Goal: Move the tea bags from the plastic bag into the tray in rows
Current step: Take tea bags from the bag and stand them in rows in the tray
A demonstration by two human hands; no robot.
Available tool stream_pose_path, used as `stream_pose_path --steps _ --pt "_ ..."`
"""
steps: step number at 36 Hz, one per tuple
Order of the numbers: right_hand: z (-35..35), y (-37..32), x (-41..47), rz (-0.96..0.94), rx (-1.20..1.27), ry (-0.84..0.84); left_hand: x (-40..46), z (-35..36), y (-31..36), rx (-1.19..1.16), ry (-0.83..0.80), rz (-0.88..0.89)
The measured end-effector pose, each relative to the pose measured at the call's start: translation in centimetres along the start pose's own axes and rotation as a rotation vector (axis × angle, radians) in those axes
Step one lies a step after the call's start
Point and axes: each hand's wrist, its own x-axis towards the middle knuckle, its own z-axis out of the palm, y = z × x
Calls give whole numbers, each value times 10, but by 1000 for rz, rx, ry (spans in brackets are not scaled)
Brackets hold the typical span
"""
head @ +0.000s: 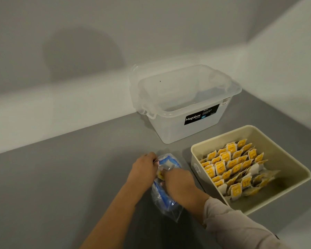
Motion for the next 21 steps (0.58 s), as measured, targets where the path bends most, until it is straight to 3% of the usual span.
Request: stream_pose_path --steps 2,5,10,12,15,17,21 --pt "-3 1 -1 5 4 -6 1 -1 -1 13 18 -3" --pt "-4 8 -2 -52 -45 140 1 -2 -2 39 40 1" --pt "-19 6 7 175 278 -4 2 -4 -4 70 56 -17" --pt "-27 6 8 177 281 11 2 -5 -4 66 56 -27" --pt "-34 11 2 33 228 201 5 -7 -5 65 56 -27" --pt "-39 18 -6 -104 322 293 7 -8 -8 24 53 -22" --pt "-55 30 -21 -320 458 347 8 -13 -6 -149 180 -42"
